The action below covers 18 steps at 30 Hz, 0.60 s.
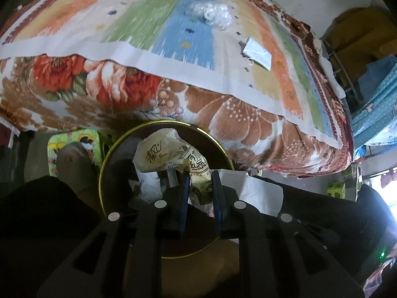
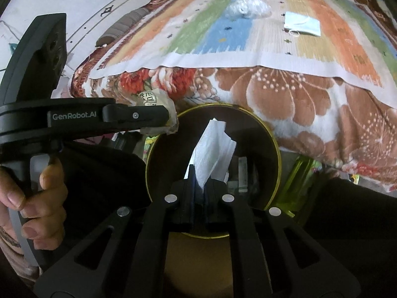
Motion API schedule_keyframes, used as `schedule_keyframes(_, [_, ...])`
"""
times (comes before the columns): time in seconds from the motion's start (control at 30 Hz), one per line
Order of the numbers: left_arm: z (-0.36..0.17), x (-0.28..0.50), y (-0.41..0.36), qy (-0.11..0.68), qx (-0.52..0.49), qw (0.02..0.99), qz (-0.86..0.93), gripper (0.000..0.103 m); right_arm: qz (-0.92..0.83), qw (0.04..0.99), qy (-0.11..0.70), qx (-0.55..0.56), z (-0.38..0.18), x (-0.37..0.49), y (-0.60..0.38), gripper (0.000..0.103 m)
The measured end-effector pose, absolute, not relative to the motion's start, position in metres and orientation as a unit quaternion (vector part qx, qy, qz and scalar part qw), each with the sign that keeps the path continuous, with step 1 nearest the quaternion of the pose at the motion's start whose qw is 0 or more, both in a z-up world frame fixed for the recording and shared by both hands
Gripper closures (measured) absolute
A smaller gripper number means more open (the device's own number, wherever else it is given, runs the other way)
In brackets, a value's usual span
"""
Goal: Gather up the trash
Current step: 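Open both grippers to drop the yellow wrapper and white paper into the bin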
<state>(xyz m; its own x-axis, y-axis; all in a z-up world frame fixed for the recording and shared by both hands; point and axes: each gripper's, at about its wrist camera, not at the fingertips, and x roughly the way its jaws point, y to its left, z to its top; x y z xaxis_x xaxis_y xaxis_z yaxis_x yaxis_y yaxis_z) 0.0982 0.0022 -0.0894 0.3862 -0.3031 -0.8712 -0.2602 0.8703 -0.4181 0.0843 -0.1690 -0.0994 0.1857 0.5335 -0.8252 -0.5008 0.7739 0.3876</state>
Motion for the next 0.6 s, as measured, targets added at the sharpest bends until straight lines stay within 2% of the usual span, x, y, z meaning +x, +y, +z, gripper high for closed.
schedule_keyframes(0.13, [-0.093,0.099,0.003,0.56,-0.26,0.787,-0.01,0.085,0.327,0.768,0.55,0.012,-0.104,0.086,-0.169,0.096])
schedule_keyframes(0.17, [-0.094,0.1,0.005,0.561,-0.262,0.785,-0.006,0.078,0.325,0.767,0.553,0.013,-0.105,0.086,-0.169,0.095])
schedule_keyframes(0.2, [-0.095,0.1,0.006,0.562,-0.265,0.784,-0.003,0.067,0.321,0.766,0.556,0.015,-0.107,0.087,-0.17,0.086])
schedule_keyframes(0.27, [-0.096,0.101,0.012,0.559,-0.274,0.782,0.01,0.055,0.314,0.768,0.558,0.016,-0.108,0.089,-0.171,0.072])
schedule_keyframes(0.3, [-0.096,0.101,0.015,0.557,-0.277,0.782,0.014,0.053,0.312,0.769,0.557,0.016,-0.108,0.089,-0.172,0.071])
schedule_keyframes(0.6, [-0.088,0.102,0.02,0.542,-0.265,0.797,0.034,0.049,0.305,0.776,0.552,0.014,-0.106,0.092,-0.173,0.065])
